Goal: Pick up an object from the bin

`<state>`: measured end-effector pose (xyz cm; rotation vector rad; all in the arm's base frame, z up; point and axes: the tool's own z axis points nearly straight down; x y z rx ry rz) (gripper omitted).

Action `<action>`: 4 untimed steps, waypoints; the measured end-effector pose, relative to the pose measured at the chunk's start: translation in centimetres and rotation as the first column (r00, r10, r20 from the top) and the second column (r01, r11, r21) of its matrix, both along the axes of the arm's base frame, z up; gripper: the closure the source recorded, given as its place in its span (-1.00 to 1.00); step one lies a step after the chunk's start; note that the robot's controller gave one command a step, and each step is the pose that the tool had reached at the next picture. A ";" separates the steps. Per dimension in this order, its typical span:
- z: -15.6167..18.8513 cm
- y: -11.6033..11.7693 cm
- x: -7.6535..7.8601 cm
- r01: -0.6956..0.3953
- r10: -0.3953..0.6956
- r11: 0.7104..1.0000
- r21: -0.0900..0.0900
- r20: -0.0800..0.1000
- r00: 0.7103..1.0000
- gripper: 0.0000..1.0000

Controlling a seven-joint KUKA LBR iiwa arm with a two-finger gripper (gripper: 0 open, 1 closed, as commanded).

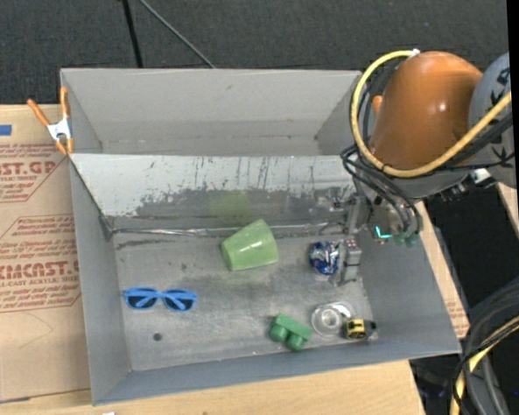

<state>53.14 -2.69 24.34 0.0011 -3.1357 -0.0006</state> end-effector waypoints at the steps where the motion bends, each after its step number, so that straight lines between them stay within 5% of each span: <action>1: -10.4 -4.2 5.0 -0.171 0.171 0.985 0.000 0.003 0.985 -1.00; 2: -17.1 -9.9 4.4 -0.178 0.178 0.984 0.000 0.002 0.984 -1.00; 3: -17.4 -6.8 4.4 -0.131 0.131 0.991 0.002 0.008 0.991 -1.00; 4: -17.4 -6.9 4.4 -0.130 0.130 0.991 0.000 0.008 0.991 1.00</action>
Offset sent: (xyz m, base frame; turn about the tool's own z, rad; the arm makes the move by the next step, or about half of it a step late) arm 0.0505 -0.0414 -0.1004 -0.1717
